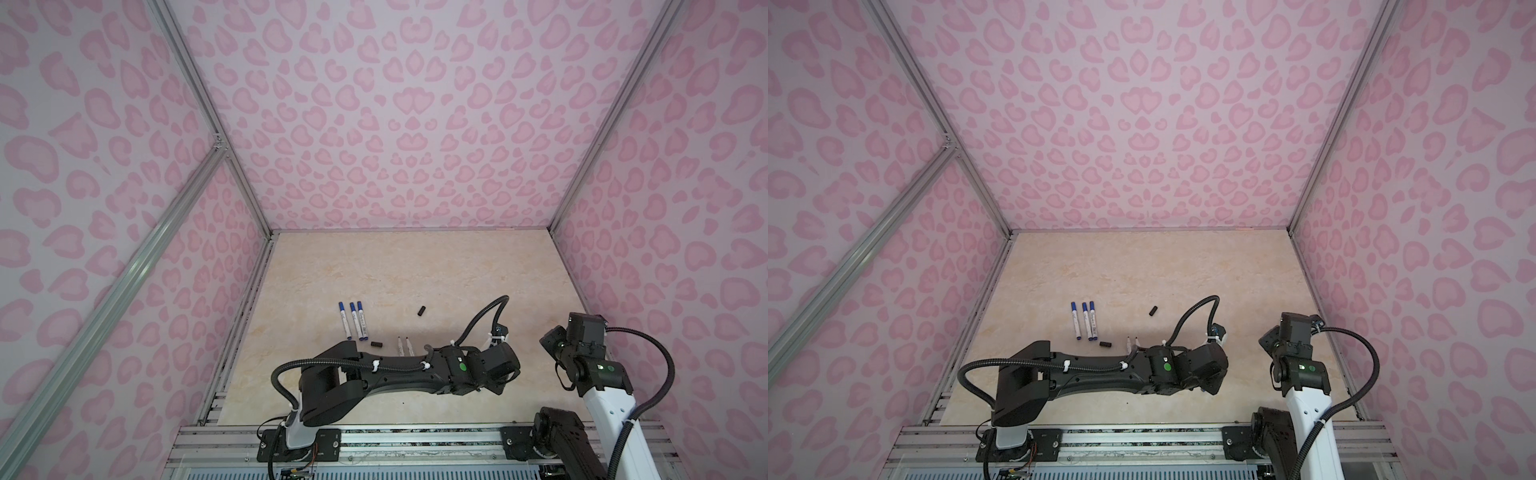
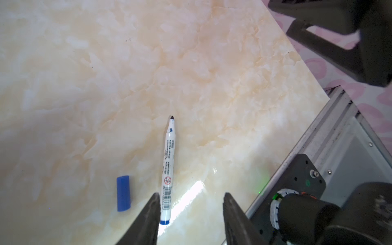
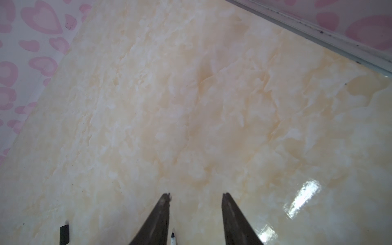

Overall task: Insert the pens into the pen caps
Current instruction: 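Reach the left gripper across and grasp the thin white marker near the blue cap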

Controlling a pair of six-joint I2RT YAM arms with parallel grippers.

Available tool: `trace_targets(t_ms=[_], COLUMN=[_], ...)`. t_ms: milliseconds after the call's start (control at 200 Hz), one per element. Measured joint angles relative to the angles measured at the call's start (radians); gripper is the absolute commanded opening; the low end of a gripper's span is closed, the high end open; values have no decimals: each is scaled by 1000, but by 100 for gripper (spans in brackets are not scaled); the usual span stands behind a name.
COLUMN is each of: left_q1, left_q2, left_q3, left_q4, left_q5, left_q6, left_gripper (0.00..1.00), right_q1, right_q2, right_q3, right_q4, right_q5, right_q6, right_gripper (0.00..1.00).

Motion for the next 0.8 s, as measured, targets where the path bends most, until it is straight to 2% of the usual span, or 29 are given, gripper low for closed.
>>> trace_targets(t_ms=[115, 610, 800], left_q1=[0, 21, 30], left_q2=[71, 290, 317], left_q3=[61, 225, 250], left_q4=[-49, -180, -180], left_q5=[-32, -86, -118], left_q6=[13, 52, 65], left_gripper=[50, 48, 37], right_q1=[-14, -18, -18], right_q2=[-11, -66, -78], right_q3=[-11, -25, -18], right_q4=[3, 2, -8], right_q5=[-46, -61, -76], right_q6=[-17, -35, -34], right_gripper=[42, 43, 43])
